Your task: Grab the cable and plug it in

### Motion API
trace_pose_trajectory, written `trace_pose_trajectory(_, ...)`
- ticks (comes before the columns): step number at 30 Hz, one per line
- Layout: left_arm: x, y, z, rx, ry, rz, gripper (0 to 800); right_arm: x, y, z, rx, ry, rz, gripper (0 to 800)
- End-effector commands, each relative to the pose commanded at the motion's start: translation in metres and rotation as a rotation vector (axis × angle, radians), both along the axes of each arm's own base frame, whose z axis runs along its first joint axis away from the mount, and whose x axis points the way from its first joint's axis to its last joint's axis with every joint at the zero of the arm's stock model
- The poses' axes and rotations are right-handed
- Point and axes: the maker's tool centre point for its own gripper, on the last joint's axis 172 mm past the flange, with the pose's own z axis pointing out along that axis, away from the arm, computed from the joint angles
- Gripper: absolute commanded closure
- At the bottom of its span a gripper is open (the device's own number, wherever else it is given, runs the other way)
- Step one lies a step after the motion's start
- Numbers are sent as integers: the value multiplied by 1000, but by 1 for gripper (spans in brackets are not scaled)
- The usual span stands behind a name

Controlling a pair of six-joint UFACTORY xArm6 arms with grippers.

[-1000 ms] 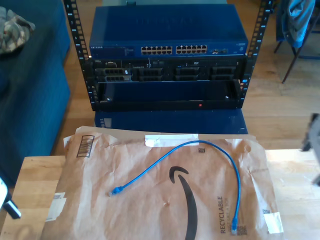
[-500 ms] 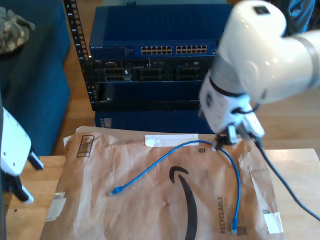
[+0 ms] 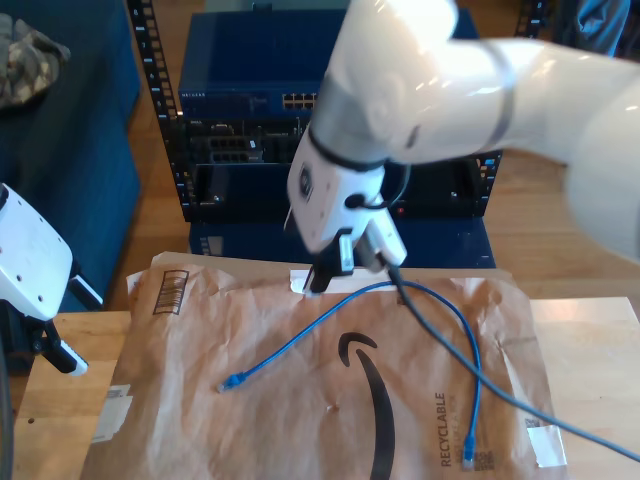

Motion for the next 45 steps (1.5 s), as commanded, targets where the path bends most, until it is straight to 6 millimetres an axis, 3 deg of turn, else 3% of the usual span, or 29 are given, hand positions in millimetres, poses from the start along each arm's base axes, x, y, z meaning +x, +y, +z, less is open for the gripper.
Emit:
trace_pose_trajectory(2,0,0,0,0,0,0,0,-12,13,-18,-24,26,41,4)
trace_pose_trajectory(10,-1,0,-3,-3,9,1,0,-24,23,-69,-55,44,82,4)
trace_pose_trajectory(16,-2,-1,-4,-4,12,1,0,-25,29,-87,-51,18,91,4)
trace_pose_trajectory(22,-4,-1,-5,-6,17,0,0,-50,42,-119,-91,45,213,4)
trace_pose_trajectory(26,-4,-1,-5,-8,18,0,0,-44,36,-137,-137,28,241,4)
trace_pose_trajectory(31,-5,-1,-5,-7,20,-1,0,-24,47,-137,-102,-43,212,4)
trace_pose_trajectory(36,-5,-2,-5,-8,21,-3,0,-28,43,-159,-128,-5,159,6)
trace_pose_trajectory(41,-5,-1,-5,-7,19,-2,0,-24,46,-159,-122,-15,135,10)
trace_pose_trajectory(45,-5,-1,-5,-8,21,-1,0,-22,47,-163,-122,-17,127,59)
